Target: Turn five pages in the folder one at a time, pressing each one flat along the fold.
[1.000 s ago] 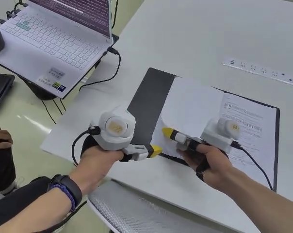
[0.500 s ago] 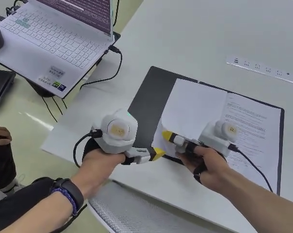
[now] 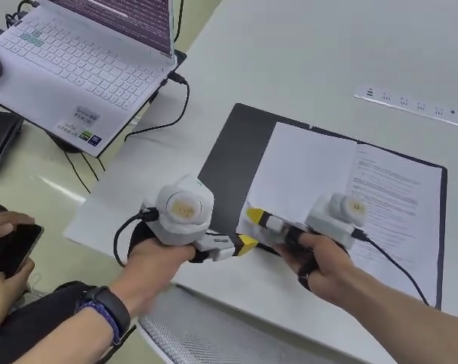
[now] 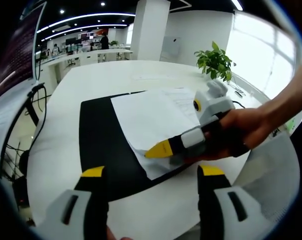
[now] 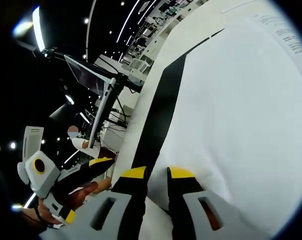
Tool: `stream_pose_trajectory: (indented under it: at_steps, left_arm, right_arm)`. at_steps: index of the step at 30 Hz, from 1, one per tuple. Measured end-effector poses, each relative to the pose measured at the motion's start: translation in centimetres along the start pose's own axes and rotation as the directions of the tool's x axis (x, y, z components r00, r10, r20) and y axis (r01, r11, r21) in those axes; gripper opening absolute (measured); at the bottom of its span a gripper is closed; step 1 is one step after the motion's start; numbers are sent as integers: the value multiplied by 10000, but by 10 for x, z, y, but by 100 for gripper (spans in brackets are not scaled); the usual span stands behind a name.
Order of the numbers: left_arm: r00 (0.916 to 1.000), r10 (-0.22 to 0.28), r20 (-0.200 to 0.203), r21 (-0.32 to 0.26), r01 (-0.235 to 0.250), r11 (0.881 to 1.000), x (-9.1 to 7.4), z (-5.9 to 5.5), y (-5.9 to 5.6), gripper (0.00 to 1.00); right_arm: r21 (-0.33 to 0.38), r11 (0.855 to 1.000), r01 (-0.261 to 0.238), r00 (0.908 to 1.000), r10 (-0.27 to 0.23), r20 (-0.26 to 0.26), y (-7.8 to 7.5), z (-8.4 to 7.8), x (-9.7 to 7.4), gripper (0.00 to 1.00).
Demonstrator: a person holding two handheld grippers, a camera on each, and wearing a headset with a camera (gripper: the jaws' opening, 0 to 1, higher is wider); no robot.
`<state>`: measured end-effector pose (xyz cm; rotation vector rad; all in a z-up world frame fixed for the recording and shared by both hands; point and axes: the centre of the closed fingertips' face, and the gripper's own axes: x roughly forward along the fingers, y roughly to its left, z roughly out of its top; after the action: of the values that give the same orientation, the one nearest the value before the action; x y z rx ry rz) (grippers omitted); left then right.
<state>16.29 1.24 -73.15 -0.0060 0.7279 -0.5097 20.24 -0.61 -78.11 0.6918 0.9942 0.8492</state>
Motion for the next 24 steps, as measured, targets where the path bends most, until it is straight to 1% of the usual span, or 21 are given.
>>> stream_pose_trajectory:
  at_steps: [7, 11, 13, 15, 16, 18, 19, 20, 21, 24]
  left_arm:
    - [9999, -81, -151, -1, 81, 10000, 2, -5, -3, 73]
    - [9998, -132, -174, 47, 133, 9999, 5, -5, -3, 67]
    - [9998, -118, -175, 97, 120, 9999, 9, -4, -3, 65]
    - [9998, -126, -130, 78, 127, 9999, 12, -2, -1, 60]
    - [9999, -47, -118, 101, 48, 9999, 13, 0, 0, 57]
    - [10000, -15, -6, 56, 15, 10000, 14, 4, 1, 54]
    - [10000, -18, 61, 38, 18, 10000, 15, 6, 2, 51]
    - [10000, -18, 74, 70, 17, 10000, 16, 7, 2, 49]
    - [9999, -21, 117, 147, 19, 9999, 17, 9, 2, 47]
    - [9997, -91, 212, 236, 86, 9997, 22, 14, 2, 40]
  right_arm:
    - [174, 9992, -347, 9994, 345, 65, 5, -1, -1, 22]
    - [50, 9984, -560, 9984, 560, -15, 9, -2, -5, 27]
    - [-30, 9974, -717, 9974, 717, 20, 12, -1, -10, 27]
    - [-96, 9967, -809, 9965, 811, 203, 14, 5, -18, 25]
    - [-168, 9967, -797, 9962, 802, 347, 14, 10, -23, 24]
    - [-356, 9964, -773, 9941, 797, 734, 13, 19, -32, 23]
    - [-350, 9964, -768, 9925, 797, 927, 16, 25, -42, 22]
    - [-378, 9965, -744, 9919, 779, 1007, 17, 28, -47, 21]
    - [-418, 9971, -636, 9911, 680, 1143, 11, 31, -54, 21]
    - [-461, 9982, -395, 9897, 455, 1360, 1, 36, -68, 20]
